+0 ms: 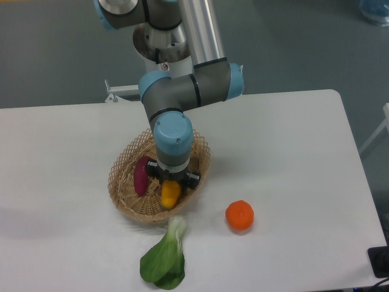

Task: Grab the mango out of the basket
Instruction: 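Lower the gripper onto the yellow mango and close on it, then lift the mango out of the basket and carry it toward the orange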

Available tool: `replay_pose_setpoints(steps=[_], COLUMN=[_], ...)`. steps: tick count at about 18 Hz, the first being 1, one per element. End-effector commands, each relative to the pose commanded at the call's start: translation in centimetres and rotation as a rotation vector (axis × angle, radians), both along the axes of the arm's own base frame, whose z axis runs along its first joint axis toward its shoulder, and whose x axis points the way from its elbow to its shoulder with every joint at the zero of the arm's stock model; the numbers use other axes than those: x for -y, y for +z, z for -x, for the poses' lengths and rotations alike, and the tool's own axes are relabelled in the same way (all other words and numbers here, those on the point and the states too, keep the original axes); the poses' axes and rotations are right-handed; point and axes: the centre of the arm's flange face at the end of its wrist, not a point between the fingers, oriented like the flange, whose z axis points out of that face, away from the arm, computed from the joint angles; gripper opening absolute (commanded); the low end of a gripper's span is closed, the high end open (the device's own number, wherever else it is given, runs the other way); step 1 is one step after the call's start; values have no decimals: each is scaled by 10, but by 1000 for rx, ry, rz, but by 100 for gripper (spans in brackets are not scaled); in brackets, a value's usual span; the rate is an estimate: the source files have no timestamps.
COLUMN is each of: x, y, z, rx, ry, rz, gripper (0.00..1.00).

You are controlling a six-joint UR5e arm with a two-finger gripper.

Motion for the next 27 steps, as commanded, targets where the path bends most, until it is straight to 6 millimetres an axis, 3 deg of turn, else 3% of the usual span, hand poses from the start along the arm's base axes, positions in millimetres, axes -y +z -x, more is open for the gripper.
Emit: replay_pose_setpoints(steps=[6,10,14,19,27], x=[4,10,27,32,60], y=[28,50,76,108,119], z=[0,15,52,94,162], rx=[-14,-38,-75,-132,-174], ry=[-18,-63,-75,-61,-191], rz=[-20,-50,-91,-136,-150], gripper=[26,26,26,26,27])
